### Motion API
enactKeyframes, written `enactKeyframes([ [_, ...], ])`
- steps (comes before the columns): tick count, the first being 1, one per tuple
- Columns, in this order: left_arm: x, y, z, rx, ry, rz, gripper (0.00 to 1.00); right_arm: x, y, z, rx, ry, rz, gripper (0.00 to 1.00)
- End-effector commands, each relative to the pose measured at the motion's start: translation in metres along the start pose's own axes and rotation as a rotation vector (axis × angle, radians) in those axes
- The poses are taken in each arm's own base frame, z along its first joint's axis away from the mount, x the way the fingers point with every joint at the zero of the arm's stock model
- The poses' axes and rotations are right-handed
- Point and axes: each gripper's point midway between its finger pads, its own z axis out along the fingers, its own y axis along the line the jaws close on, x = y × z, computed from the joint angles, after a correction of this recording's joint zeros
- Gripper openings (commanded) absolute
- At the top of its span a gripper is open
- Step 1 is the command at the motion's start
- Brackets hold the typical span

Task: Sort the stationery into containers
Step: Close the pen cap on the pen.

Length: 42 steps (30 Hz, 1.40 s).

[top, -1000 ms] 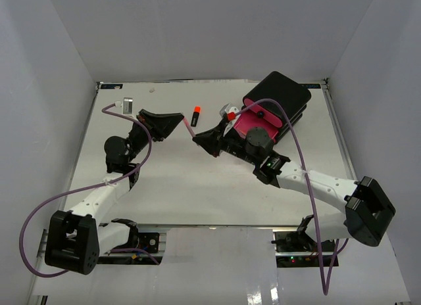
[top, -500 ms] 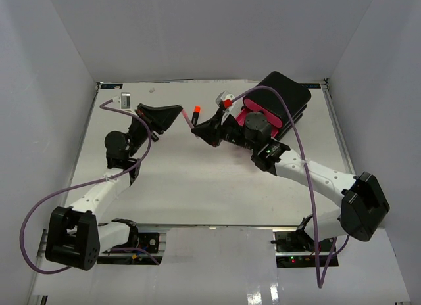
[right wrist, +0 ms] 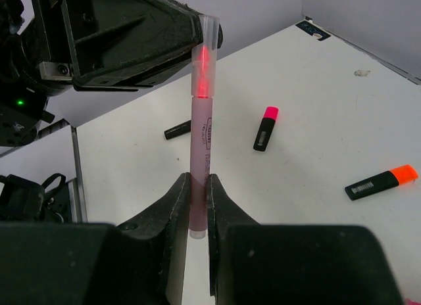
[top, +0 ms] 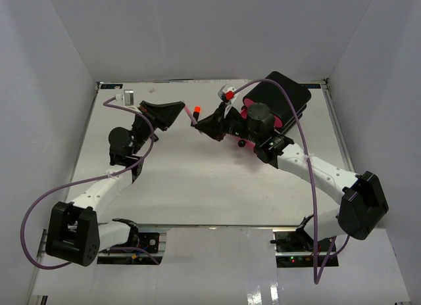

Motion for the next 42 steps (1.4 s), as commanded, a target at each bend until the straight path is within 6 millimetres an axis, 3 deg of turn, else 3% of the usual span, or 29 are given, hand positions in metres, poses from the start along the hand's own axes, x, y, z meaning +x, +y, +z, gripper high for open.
enactKeyframes([
  [1, 0.1, 0.015, -0.028, -0.034, 0.39, -0.149, 0.0, -0.182, 0.045, -0.033, -0.089, -0.535, -0.229, 0.08],
  [9, 0.128, 0.018, -0.026, -0.064, 0.479, -0.141, 0.0, -0.19, 0.042, -0.037, -0.103, -0.542, -0.233, 0.08],
  [16, 0.13, 0.02, -0.025, -0.08, 0.49, -0.135, 0.0, -0.199, 0.041, -0.047, -0.096, -0.554, -0.252, 0.08],
  [20, 0.12, 0.017, -0.022, -0.084, 0.469, -0.086, 0.0, -0.183, 0.039, -0.05, -0.093, -0.519, -0.231, 0.08],
  [28, 0.104, 0.002, -0.015, -0.032, 0.443, -0.016, 0.0, -0.118, 0.031, -0.044, -0.117, -0.382, -0.132, 0.08],
  [34, 0.107, 0.002, -0.015, -0.026, 0.46, -0.016, 0.14, -0.103, 0.03, -0.048, -0.107, -0.366, -0.107, 0.08],
  [42, 0.095, -0.003, -0.013, -0.034, 0.427, 0.027, 0.46, -0.091, 0.021, -0.051, -0.064, -0.354, -0.099, 0.08],
])
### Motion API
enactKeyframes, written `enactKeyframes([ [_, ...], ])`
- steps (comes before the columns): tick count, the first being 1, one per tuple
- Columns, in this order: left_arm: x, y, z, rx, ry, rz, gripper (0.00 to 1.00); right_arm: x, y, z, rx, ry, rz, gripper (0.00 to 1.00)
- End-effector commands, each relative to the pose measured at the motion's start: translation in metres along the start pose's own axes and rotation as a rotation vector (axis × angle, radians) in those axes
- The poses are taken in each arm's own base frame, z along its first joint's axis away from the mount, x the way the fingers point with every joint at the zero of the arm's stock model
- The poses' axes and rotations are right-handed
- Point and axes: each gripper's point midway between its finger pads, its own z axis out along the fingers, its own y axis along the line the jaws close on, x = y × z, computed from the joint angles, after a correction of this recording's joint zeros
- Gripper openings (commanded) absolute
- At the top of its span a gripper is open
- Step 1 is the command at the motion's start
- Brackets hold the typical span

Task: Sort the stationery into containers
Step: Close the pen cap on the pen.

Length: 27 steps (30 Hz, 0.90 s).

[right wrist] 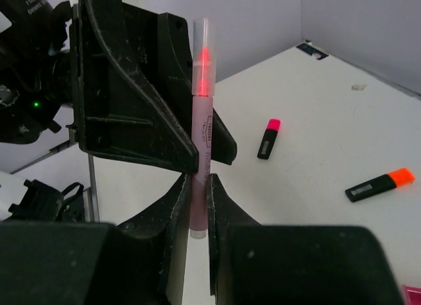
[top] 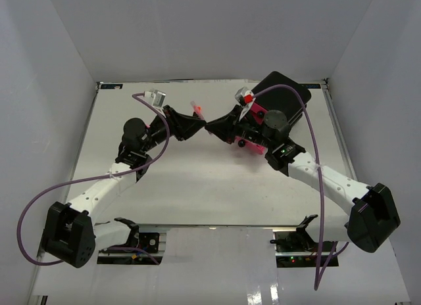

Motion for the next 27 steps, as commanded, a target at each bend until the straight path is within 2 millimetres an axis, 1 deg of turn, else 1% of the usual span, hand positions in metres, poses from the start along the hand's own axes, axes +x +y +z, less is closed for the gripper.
enactKeyframes([
  [1, 0.031, 0.003, -0.009, -0.018, 0.124, -0.027, 0.48, -0.086, 0.027, -0.011, -0.06, -0.286, -0.14, 0.08],
  [5, 0.025, 0.001, -0.009, -0.022, 0.107, -0.019, 0.59, -0.077, 0.024, -0.012, -0.053, -0.274, -0.128, 0.08],
  [6, 0.024, 0.001, -0.009, -0.023, 0.105, -0.02, 0.63, -0.076, 0.023, -0.013, -0.046, -0.273, -0.125, 0.08],
  [10, 0.02, -0.008, -0.01, 0.007, 0.088, -0.029, 0.7, -0.074, 0.022, -0.014, -0.044, -0.276, -0.125, 0.08],
  [12, 0.021, -0.01, -0.012, 0.015, 0.083, -0.05, 0.7, -0.071, 0.023, -0.015, -0.048, -0.276, -0.117, 0.08],
  [14, 0.017, -0.017, -0.015, 0.037, 0.053, -0.055, 0.7, -0.071, 0.024, -0.016, -0.053, -0.285, -0.111, 0.08],
  [15, 0.02, -0.015, -0.017, 0.035, 0.049, -0.065, 0.7, -0.068, 0.024, -0.017, -0.055, -0.283, -0.105, 0.08],
  [16, 0.016, -0.018, -0.017, 0.05, 0.027, -0.058, 0.7, -0.067, 0.024, -0.017, -0.058, -0.283, -0.098, 0.08],
  [17, 0.015, -0.02, -0.018, 0.057, 0.015, -0.062, 0.69, -0.069, 0.026, -0.018, -0.065, -0.297, -0.098, 0.08],
  [19, 0.013, -0.025, -0.02, 0.085, -0.018, -0.08, 0.69, -0.065, 0.027, -0.018, -0.073, -0.294, -0.082, 0.08],
  [21, 0.009, -0.029, -0.021, 0.113, -0.048, -0.086, 0.66, -0.065, 0.029, -0.019, -0.083, -0.3, -0.068, 0.08],
  [25, 0.014, -0.03, -0.021, 0.142, -0.051, -0.103, 0.64, -0.062, 0.03, -0.02, -0.092, -0.303, -0.053, 0.08],
  [27, 0.012, -0.035, -0.022, 0.171, -0.066, -0.096, 0.64, -0.062, 0.031, -0.021, -0.094, -0.303, -0.051, 0.08],
])
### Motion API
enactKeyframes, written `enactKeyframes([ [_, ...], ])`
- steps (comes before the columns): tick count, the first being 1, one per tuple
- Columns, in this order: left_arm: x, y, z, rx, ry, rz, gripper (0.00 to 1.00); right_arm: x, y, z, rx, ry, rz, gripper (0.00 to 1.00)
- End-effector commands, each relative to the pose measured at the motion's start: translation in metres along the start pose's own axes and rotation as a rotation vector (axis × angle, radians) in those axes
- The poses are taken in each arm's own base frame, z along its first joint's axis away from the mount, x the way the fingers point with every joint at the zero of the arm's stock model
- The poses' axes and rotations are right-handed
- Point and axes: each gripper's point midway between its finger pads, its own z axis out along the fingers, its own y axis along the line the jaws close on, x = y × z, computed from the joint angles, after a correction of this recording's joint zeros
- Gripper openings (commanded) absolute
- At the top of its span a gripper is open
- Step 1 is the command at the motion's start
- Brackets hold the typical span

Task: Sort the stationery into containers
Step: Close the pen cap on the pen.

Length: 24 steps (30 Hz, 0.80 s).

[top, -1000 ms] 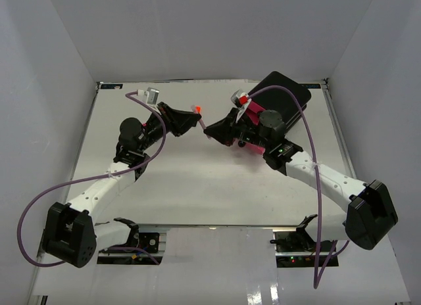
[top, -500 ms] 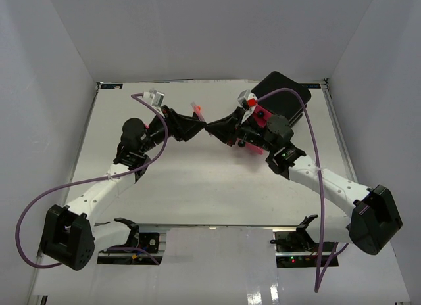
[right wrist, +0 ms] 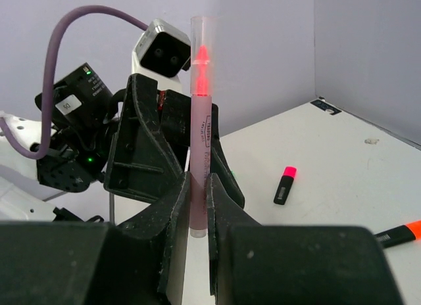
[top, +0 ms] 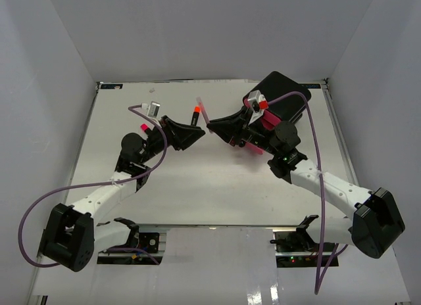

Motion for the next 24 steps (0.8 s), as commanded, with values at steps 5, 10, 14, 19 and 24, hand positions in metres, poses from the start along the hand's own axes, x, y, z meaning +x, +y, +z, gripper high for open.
enactKeyframes([
  [5, -0.014, -0.033, -0.002, 0.134, -0.056, 0.05, 0.63, -0.024, 0.009, -0.007, -0.017, -0.097, -0.022, 0.08],
  [10, -0.019, -0.043, -0.006, 0.148, -0.07, 0.114, 0.67, -0.015, 0.005, -0.011, 0.003, -0.074, -0.016, 0.08],
  [14, -0.018, -0.046, -0.004, 0.171, -0.056, 0.138, 0.7, -0.008, 0.004, -0.011, 0.006, -0.059, -0.006, 0.08],
  [19, -0.023, -0.045, 0.002, 0.179, -0.057, 0.177, 0.73, -0.004, 0.005, -0.01, -0.005, -0.052, 0.011, 0.08],
  [24, -0.023, -0.041, 0.01, 0.181, -0.055, 0.185, 0.73, -0.004, 0.008, -0.01, -0.023, -0.05, 0.023, 0.08],
])
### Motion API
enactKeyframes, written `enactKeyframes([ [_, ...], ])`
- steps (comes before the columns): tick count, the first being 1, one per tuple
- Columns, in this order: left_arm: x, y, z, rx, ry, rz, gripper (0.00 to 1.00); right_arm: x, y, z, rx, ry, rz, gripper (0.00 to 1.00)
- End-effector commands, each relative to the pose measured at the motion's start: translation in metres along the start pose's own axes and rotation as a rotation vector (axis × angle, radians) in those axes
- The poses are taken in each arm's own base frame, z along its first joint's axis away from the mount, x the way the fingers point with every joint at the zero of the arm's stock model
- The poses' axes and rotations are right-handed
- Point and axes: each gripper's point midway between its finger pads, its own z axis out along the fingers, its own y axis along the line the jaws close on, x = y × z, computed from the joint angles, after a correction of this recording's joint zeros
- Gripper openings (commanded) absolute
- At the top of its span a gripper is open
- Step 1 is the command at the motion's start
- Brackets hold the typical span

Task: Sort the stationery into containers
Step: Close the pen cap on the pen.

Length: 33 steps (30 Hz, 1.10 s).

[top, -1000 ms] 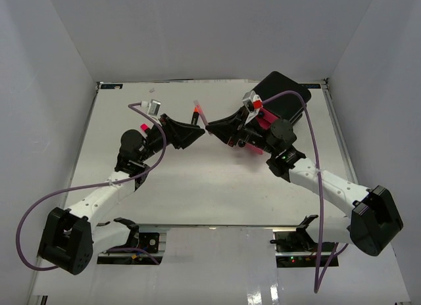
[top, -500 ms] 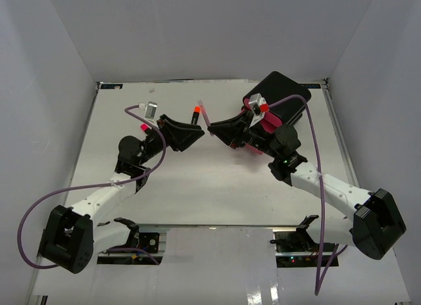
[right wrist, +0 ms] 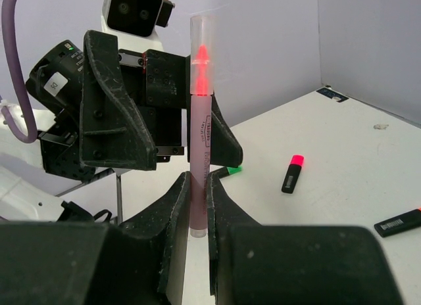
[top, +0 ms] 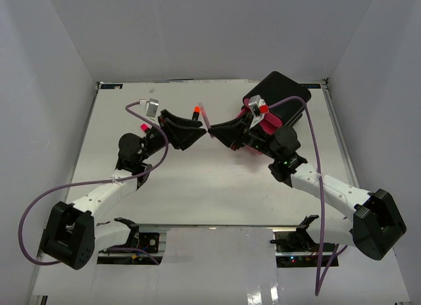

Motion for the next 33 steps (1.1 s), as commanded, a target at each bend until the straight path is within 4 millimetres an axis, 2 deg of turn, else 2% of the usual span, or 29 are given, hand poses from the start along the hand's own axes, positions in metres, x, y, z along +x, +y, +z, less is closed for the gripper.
enactKeyframes([
  [1, -0.013, -0.011, 0.01, 0.052, -0.022, 0.061, 0.73, -0.013, 0.007, 0.001, -0.034, -0.046, -0.015, 0.08],
  [14, -0.01, -0.022, 0.028, 0.14, -0.027, 0.054, 0.59, -0.007, 0.009, -0.001, -0.052, -0.039, 0.005, 0.08],
  [18, -0.011, -0.024, 0.03, 0.151, -0.032, 0.057, 0.54, -0.003, 0.008, -0.002, -0.051, -0.034, 0.016, 0.08],
  [22, -0.006, -0.023, 0.029, 0.162, -0.019, 0.047, 0.45, -0.005, 0.011, -0.001, -0.062, -0.046, 0.024, 0.08],
  [26, 0.001, -0.025, 0.027, 0.179, -0.006, 0.034, 0.42, -0.007, 0.012, 0.0, -0.071, -0.056, 0.028, 0.08],
  [32, 0.005, -0.03, 0.025, 0.211, 0.005, 0.025, 0.3, -0.004, 0.011, 0.001, -0.077, -0.052, 0.04, 0.08],
  [33, 0.005, -0.03, 0.025, 0.212, 0.008, 0.024, 0.24, -0.004, 0.012, 0.001, -0.078, -0.052, 0.04, 0.08],
])
